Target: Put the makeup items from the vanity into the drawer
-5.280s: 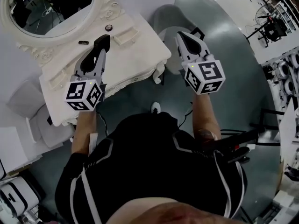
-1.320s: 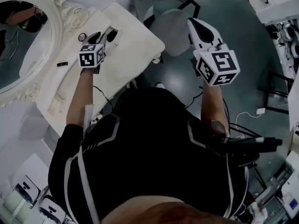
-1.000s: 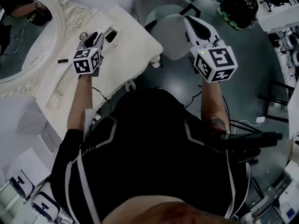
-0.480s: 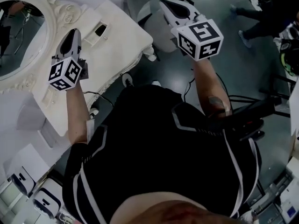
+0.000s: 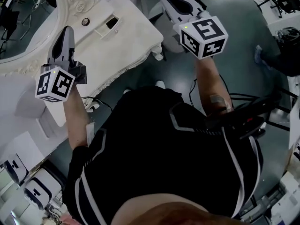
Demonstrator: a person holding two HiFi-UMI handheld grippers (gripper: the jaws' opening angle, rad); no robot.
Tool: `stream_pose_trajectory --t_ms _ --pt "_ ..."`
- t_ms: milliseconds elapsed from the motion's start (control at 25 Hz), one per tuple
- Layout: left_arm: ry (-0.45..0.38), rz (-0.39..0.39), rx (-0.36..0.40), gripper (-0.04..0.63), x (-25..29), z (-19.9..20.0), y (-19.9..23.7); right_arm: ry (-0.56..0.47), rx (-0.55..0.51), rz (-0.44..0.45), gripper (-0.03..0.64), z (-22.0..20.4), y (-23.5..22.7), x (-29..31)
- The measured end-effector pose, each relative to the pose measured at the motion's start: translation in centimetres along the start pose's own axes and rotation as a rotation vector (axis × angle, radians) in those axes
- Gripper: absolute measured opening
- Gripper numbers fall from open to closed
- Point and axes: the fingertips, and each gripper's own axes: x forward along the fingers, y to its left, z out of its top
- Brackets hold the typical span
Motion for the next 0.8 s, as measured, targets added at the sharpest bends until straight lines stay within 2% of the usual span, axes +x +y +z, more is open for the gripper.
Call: stream_pose_trajectory --t_ms 160,320,400,520,800 --pt "-0.029 -0.002 0.009 0.005 -1.3 1.7 2.2 0.0 -0.019 0.005 0.005 1.1 2.6 1.4" --pt "-0.032 -0.054 0.016 0.005 -1.9 2.5 3.5 -0.006 -0.045 0.006 0.005 2.2 5.1 2.6" --pt "-0.043 -0.076 -0.009 0.005 -2.2 2.8 4.1 -0.013 -0.037 -0.004 0.005 2.6 5.9 3.0" --pt "-0.068 -0.059 -0.04 0.005 -3.1 3.4 4.9 -0.005 -0.051 -0.021 0.005 2.8 7.1 3.1" --pt "-0.074 -0.049 -0.014 0.005 -4.1 3.9 5.7 0.003 -0.065 -0.061 0.005 3.3 8.5 3.1"
